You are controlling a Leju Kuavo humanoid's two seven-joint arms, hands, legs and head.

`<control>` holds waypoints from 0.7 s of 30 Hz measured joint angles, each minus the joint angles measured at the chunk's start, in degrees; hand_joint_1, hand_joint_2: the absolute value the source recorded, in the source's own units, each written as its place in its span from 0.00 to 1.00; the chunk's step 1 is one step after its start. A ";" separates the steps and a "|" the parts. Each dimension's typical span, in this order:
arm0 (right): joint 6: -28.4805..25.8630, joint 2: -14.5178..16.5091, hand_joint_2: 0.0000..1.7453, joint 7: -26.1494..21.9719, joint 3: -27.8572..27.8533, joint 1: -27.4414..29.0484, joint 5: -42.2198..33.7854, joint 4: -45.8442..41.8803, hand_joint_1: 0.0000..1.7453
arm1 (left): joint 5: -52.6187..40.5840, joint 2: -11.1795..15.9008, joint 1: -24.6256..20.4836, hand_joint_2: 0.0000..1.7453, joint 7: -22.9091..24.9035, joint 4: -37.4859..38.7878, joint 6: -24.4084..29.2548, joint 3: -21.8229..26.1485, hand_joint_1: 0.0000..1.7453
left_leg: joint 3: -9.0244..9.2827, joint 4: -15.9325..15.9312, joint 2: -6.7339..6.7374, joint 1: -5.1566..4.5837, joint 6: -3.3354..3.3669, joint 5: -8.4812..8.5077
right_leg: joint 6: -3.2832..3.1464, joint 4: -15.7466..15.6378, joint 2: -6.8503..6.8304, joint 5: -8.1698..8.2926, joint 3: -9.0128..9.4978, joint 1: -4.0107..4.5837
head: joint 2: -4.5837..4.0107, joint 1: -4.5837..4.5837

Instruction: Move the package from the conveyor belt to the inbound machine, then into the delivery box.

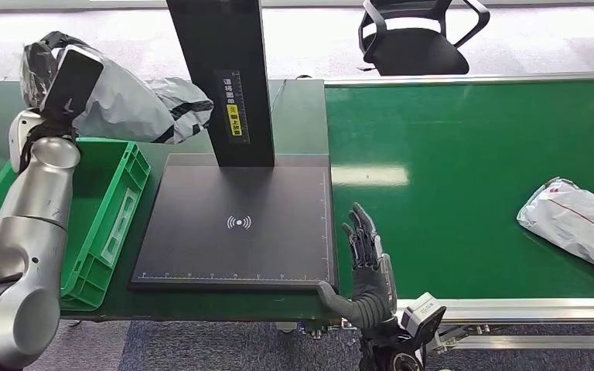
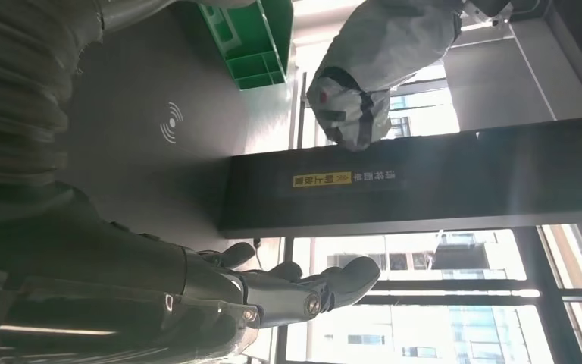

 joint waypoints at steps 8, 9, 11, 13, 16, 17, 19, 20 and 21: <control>0.13 0.32 1.00 -0.02 -0.90 0.74 0.74 -1.32 0.00 | 0.03 1.18 -0.12 1.00 0.00 -4.22 0.27 2.56 1.00 | -0.04 0.01 0.01 -0.01 0.00 0.00 | 0.00 -0.02 0.01 0.00 -0.03 -0.02 | 0.00 0.00; 0.14 0.32 1.00 -0.02 -0.97 0.80 0.74 -1.39 0.00 | 0.03 1.26 -0.06 1.00 0.00 -4.46 0.27 2.69 1.00 | -0.04 0.01 0.01 -0.01 0.00 0.00 | 0.00 -0.02 0.01 0.00 -0.03 -0.01 | 0.00 0.00; 0.15 0.32 1.00 -0.01 -1.13 0.87 0.74 -1.49 0.00 | 0.03 1.32 0.02 1.00 0.00 -4.78 0.27 3.00 1.00 | -0.04 0.00 0.01 0.00 0.00 0.00 | 0.00 -0.01 0.01 0.00 -0.03 -0.01 | 0.00 -0.01; 0.15 0.33 1.00 -0.01 -1.32 0.89 0.74 -1.54 0.00 | 0.03 1.33 0.04 1.00 0.00 -4.92 0.27 3.21 1.00 | -0.04 0.00 0.02 0.00 0.00 0.00 | 0.00 -0.01 0.01 0.00 -0.03 0.00 | 0.00 -0.01; 0.15 0.41 1.00 -0.01 -1.54 0.91 0.75 -1.54 0.00 | 0.02 1.41 0.20 1.00 0.00 -5.11 0.27 3.30 1.00 | -0.04 0.01 0.01 0.00 0.00 0.00 | 0.00 -0.01 0.01 0.00 -0.03 -0.01 | 0.00 0.00; 0.15 0.46 1.00 -0.01 -1.58 0.91 0.75 -1.54 0.00 | 0.02 1.43 0.26 1.00 0.00 -5.21 0.27 3.30 1.00 | -0.04 0.01 0.02 -0.01 0.00 0.00 | 0.00 -0.01 0.01 0.00 -0.03 -0.01 | 0.00 0.00; 0.15 0.56 1.00 0.00 -1.68 0.92 0.75 -1.54 0.00 | 0.03 1.47 0.30 1.00 0.00 -5.36 0.27 3.31 1.00 | -0.04 0.01 0.02 -0.01 0.00 0.00 | 0.00 -0.01 0.01 0.00 -0.03 -0.01 | 0.00 0.00; 0.15 0.60 1.00 0.00 -1.72 0.92 0.75 -1.54 0.00 | 0.02 1.47 0.30 1.00 0.00 -5.38 0.27 3.32 1.00 | -0.04 0.01 0.01 -0.01 0.00 0.00 | 0.00 -0.01 0.01 0.00 -0.03 -0.01 | 0.00 0.00; 0.15 0.62 1.00 0.01 -1.75 0.92 0.75 -1.54 0.00 | 0.02 1.48 0.30 1.00 0.00 -5.39 0.27 3.33 1.00 | -0.04 0.01 0.01 -0.01 0.00 0.00 | 0.00 -0.01 0.01 0.00 -0.03 -0.01 | 0.00 0.00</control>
